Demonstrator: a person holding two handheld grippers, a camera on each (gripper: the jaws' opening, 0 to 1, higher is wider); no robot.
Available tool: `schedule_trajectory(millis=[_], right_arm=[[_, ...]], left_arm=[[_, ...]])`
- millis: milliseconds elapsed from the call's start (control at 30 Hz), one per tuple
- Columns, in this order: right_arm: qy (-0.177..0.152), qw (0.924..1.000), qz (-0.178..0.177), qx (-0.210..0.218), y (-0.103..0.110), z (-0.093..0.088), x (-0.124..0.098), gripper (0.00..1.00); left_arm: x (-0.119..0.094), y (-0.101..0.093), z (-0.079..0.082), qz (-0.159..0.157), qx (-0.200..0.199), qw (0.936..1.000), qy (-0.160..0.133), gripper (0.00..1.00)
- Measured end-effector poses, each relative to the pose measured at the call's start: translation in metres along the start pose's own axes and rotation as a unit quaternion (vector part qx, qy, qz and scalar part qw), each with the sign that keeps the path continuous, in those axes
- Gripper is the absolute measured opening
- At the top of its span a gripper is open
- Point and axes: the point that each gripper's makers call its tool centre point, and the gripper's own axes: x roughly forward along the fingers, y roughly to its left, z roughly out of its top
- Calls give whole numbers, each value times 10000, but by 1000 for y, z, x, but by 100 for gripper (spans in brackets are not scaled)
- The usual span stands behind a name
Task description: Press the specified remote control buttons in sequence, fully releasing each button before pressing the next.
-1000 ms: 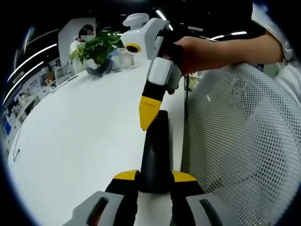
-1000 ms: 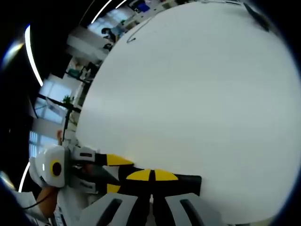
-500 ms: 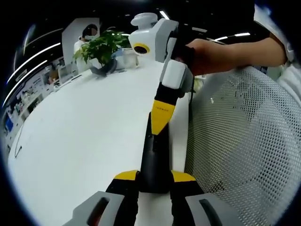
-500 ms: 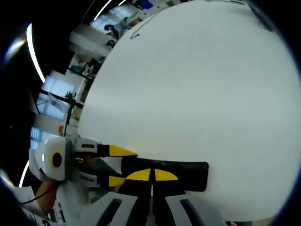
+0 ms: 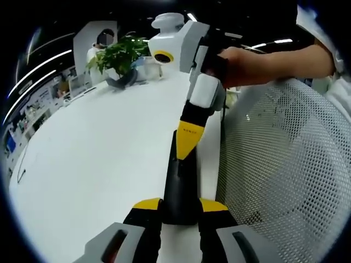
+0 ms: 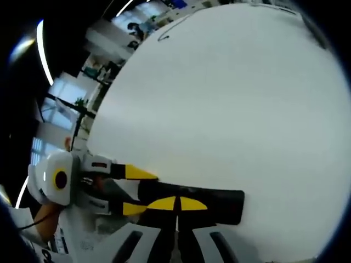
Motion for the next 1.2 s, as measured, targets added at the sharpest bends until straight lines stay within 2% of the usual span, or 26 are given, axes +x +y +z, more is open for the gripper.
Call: schedule_trajectory(millis=[367,567,900,1000,1200], right_arm=[[-19,10000,-6,-43,1,0,0,0],[-79,9996,99,234,1,0,-1,0],[-7,9997,-209,-81,1,-5,-5,0],[131,9996,-222,-131,1,-9,-2,0],[115,9990,-329,-284,-1,-7,-1,0]], left_arm=[[1,0,0,-4,0,10000,-2,25],[0,1,0,9,-24,10000,22,25],[1,2,0,60,-55,10000,26,25],[1,4,0,118,-127,9998,21,25],[0,4,0,111,-115,9999,7,25]])
